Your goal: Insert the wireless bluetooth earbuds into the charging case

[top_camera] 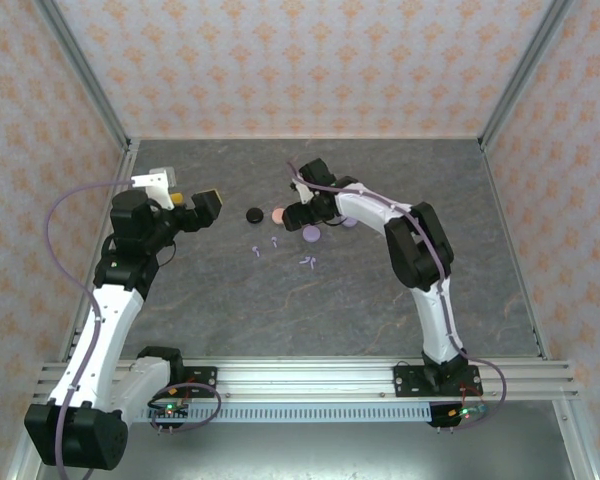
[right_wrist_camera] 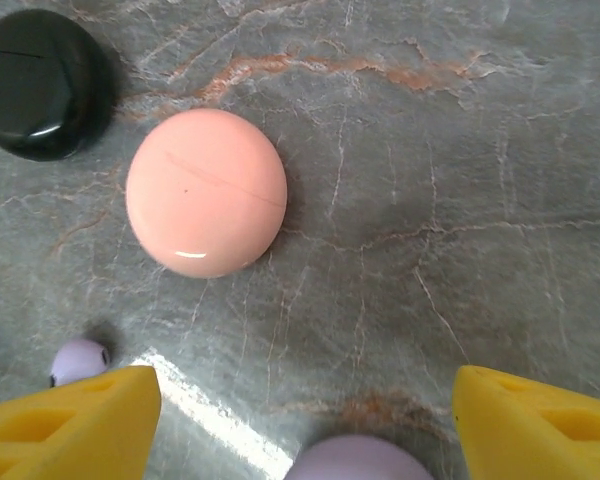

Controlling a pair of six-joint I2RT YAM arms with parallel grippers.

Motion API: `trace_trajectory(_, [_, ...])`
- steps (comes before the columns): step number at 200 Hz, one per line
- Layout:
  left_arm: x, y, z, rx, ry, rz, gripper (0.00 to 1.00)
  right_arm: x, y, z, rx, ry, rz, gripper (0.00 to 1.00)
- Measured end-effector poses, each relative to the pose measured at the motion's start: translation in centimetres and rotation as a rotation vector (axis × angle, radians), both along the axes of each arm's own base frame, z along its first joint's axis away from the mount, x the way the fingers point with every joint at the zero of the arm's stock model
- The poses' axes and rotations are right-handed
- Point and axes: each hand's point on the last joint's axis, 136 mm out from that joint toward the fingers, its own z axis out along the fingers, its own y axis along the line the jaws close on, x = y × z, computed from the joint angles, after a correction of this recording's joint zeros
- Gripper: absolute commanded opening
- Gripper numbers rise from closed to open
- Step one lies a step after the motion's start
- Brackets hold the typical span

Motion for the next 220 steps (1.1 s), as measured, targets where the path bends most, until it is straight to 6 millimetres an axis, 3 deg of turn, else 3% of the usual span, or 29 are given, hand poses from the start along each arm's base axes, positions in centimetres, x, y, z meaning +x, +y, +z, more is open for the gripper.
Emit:
trace_trajectory(35, [-0.1, 0.0, -0.4, 0.0, 0.015, 0.0, 0.99, -0.4, 0.0, -1.5, -0.031, 0.035, 0.039, 0.74])
trace_trajectory(97, [0.1, 0.0, -1.0, 0.0, 0.037, 0.0, 1.0, -1.0, -0.3, -1.7, -0.051, 0.04, 0.085, 0.7])
trace_trajectory(167, [0.2, 0.0, -1.5, -0.001, 0.051, 0.0, 1.0, -4.7, -1.2, -1.9, -0.106, 0.059, 0.123, 0.7])
trace_trajectory(220, [0.2, 0.0, -1.7, -0.001, 0.057, -0.001, 1.0, -5.9, -1.1, -2.0, -0.142, 0.057, 0.138, 0.7])
